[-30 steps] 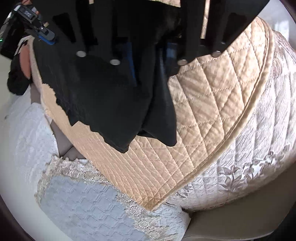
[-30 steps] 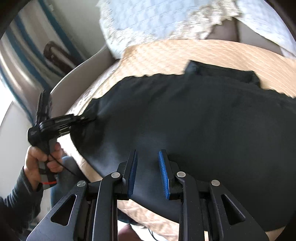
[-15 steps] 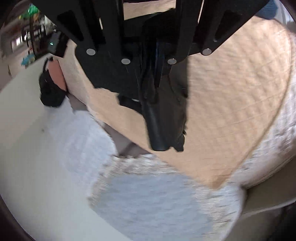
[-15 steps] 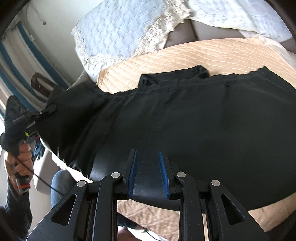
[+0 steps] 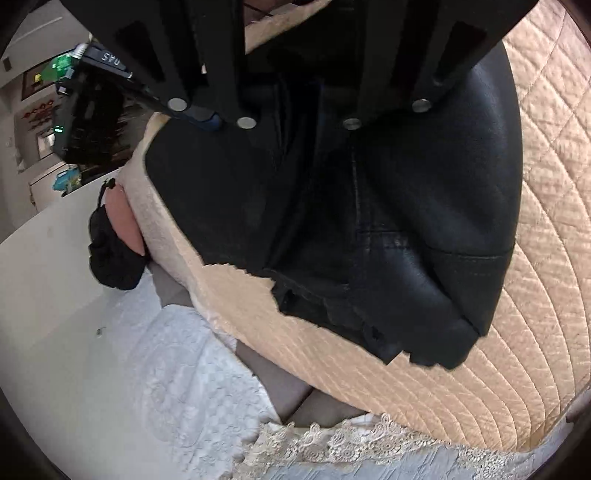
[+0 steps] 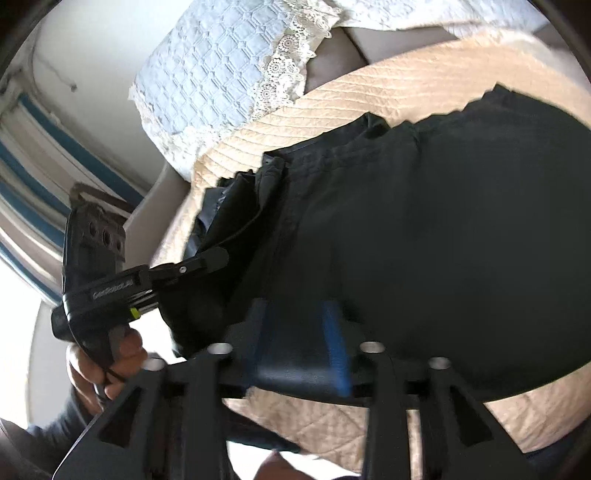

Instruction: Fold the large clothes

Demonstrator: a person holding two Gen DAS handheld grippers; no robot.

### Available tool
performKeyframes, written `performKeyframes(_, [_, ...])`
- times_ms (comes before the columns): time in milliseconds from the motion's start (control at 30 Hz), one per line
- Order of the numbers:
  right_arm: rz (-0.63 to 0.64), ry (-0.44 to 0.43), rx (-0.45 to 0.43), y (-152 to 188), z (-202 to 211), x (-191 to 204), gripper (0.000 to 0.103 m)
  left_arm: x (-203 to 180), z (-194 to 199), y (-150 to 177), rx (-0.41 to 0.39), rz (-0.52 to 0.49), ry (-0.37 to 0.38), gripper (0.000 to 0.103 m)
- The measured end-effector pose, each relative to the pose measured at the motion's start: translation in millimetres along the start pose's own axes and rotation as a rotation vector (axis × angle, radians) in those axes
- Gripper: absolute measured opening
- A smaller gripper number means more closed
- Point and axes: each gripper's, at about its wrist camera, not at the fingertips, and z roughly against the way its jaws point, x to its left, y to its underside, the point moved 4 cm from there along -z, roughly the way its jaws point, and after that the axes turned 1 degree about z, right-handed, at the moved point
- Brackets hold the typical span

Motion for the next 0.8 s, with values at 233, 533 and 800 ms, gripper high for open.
performKeyframes(233, [-0.101,-0.175,0.046,-13.4,-25.5,13.6,0.055,-5.0,73.7,10.6,-0.130,-0.046,0.026,0.034])
performKeyframes(533, [-0.075,-0.179,0.142,-24.6,-79.4,37.3,0.056,54.1,84.1,20.4,-0.151,0.010,-0.154,0.034])
performKeyframes(800, [-0.013,-0.103,0.074,-38.8,-64.4,47.9,0.009,48.2,67.9,18.8,-0.145,-0.028,-0.161,0.034])
